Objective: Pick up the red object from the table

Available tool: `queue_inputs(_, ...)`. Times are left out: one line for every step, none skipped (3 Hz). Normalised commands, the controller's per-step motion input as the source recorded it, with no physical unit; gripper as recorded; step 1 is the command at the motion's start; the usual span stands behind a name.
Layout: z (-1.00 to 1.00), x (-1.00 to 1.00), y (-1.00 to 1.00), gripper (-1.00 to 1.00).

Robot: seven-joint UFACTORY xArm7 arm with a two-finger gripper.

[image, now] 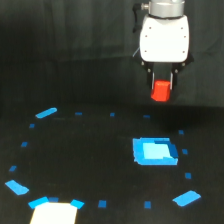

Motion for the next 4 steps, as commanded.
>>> queue_inputs(0.95, 0.07, 0.29, -1.0)
queue_inputs(0.98, 0.29, 0.45, -0.98)
queue_inputs(0.63, 0.26, 0.3, -1.0)
queue_inputs(0.28, 0.27, 0.34, -1.0)
